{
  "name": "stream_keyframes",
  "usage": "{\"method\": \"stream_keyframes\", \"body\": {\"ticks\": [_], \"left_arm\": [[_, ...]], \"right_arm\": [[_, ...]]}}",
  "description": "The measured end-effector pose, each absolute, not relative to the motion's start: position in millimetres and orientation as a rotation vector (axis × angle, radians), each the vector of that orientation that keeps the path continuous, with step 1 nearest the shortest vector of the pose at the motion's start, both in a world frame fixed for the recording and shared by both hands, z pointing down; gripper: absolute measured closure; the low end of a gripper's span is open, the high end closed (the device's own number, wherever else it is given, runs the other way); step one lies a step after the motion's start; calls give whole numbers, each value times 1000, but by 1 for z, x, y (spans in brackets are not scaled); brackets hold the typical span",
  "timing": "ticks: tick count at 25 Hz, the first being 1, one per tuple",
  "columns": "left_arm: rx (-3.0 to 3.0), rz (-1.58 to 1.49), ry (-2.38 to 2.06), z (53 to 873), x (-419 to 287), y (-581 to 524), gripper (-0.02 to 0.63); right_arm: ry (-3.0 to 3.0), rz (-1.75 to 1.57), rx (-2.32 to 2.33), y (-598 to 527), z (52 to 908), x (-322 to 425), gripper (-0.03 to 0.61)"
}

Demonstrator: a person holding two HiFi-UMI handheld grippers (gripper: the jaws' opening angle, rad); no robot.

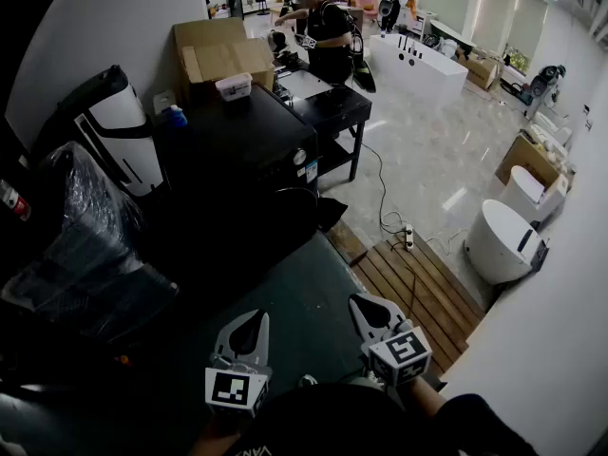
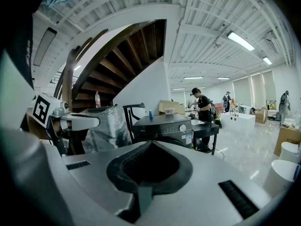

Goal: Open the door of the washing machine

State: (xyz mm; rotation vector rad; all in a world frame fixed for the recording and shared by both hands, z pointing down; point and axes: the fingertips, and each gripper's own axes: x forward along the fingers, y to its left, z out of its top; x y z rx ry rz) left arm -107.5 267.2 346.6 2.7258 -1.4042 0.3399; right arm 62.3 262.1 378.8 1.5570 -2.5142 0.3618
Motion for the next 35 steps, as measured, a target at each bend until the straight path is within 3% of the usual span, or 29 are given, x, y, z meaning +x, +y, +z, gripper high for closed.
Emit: {"method": "stream_keyframes", "body": {"ticks": [6, 9, 21, 24, 35], "left_arm": [[2755, 328, -1360, 355, -110, 264, 597], [2781, 358, -1360, 358, -111, 261, 595], [2663, 447, -1412, 388, -87, 194, 589], [2620, 441, -1454, 390, -74, 159, 468], [2391, 495, -1711, 404, -15, 61, 458]], "right_arm": [[-2517, 316, 1536, 258, 381, 55, 571], [-2524, 323, 1517, 256, 384, 51, 490], [-2515, 336, 1346, 168, 413, 77, 396], [-2519, 352, 1291, 132, 415, 89, 388], [-2590, 343, 1016, 12, 417, 147, 388]]}}
